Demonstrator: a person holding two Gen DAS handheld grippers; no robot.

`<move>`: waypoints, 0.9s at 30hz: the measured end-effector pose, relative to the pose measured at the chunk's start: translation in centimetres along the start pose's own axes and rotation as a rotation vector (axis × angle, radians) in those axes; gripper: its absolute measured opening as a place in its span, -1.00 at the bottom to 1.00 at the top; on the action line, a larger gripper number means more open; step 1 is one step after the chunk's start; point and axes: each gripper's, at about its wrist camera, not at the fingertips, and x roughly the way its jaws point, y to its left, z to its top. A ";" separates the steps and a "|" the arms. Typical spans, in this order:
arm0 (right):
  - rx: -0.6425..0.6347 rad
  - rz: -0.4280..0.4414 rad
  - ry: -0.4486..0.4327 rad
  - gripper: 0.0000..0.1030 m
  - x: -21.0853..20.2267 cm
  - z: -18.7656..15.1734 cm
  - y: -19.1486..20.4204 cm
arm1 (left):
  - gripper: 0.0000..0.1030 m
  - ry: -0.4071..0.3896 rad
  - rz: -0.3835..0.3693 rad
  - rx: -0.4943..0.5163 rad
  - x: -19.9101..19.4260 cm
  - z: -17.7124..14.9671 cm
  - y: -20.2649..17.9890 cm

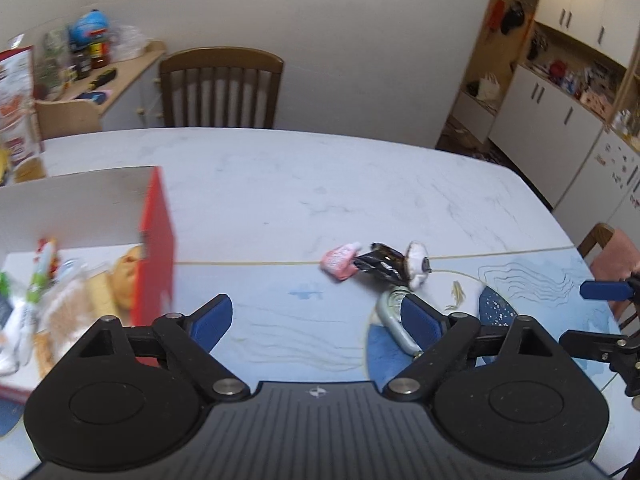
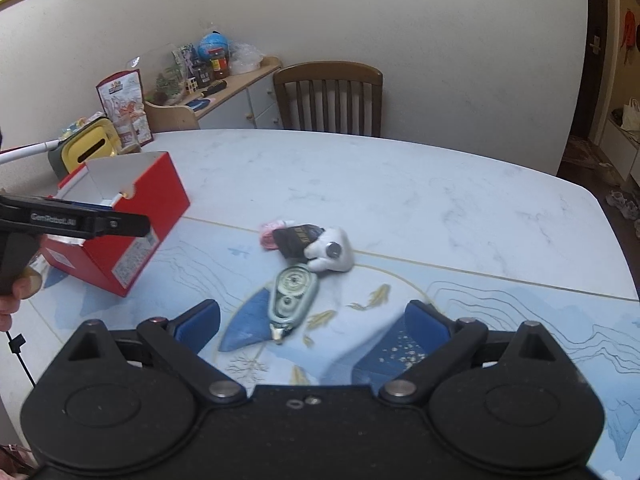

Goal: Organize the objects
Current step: 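Withdraw both grippers from the box toward the remaining items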

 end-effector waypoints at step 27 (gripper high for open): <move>0.060 -0.014 0.127 0.68 14.1 5.1 -3.4 | 0.78 0.086 0.056 0.171 16.1 0.8 -0.1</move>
